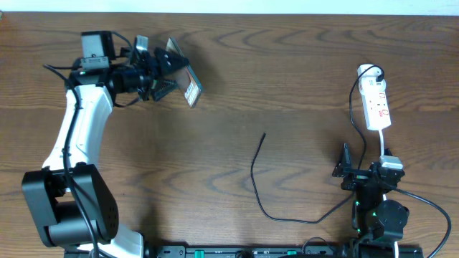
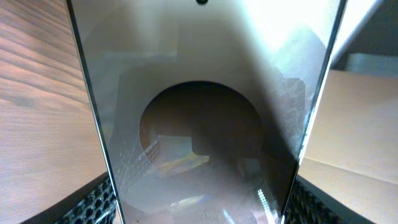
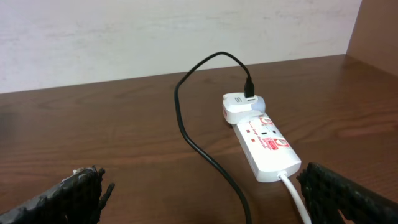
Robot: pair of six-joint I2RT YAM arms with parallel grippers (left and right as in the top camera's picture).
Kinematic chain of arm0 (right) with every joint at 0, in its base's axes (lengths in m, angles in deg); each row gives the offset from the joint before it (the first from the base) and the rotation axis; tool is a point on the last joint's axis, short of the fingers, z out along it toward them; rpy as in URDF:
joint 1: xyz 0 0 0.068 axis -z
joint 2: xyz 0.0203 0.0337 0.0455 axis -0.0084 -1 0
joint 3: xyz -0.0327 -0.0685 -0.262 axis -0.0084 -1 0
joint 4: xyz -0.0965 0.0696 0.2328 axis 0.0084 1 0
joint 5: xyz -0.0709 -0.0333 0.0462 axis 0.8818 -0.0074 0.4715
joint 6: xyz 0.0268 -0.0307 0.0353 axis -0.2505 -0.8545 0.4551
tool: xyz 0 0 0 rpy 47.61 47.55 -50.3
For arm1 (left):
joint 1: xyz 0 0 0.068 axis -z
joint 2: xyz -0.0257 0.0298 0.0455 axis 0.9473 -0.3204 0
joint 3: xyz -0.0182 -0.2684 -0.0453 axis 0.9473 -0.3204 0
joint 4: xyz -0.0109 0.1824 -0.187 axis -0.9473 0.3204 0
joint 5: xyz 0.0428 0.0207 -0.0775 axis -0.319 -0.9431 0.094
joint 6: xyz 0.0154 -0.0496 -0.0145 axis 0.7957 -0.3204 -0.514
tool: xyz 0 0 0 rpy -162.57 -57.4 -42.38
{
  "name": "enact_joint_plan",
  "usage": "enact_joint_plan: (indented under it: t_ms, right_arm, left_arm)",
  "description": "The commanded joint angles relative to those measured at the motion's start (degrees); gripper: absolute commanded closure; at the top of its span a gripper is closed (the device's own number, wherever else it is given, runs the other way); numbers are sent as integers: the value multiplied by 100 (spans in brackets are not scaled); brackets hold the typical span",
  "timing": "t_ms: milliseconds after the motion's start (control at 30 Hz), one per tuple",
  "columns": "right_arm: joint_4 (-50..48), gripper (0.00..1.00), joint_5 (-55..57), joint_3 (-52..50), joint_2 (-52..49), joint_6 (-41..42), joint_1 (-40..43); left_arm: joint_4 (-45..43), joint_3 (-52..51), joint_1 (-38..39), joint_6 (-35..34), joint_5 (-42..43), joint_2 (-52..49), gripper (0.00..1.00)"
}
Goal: Plug charger to phone and switch on socket
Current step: 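Lift the phone off the stand with the left gripper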
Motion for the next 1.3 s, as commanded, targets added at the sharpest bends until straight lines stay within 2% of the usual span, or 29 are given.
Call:
enact_joint_plan:
  t_ms: [0, 167, 433, 733, 900, 1267]
  right_arm:
    - [26, 1, 46, -7, 17, -72, -33]
    - [26, 1, 46, -7, 17, -72, -33]
    - [26, 1, 46, -7, 17, -74, -33]
    - [26, 1, 46, -7, 17, -74, -33]
    - [26, 1, 46, -7, 17, -74, -33]
    - [26, 1, 46, -7, 17, -74, -33]
  left_arm:
    - [-267, 216, -162, -1132, 1276, 131, 92]
    - [-297, 214, -192, -1176, 1335, 131, 92]
    - [-511, 216, -192, -1687, 1692, 131, 93]
    - [-1198, 214, -199, -2846, 2135, 131, 92]
    - [-1248, 214, -199, -3536, 2157, 131, 93]
    - [-1283, 214, -199, -3696, 2179, 131, 93]
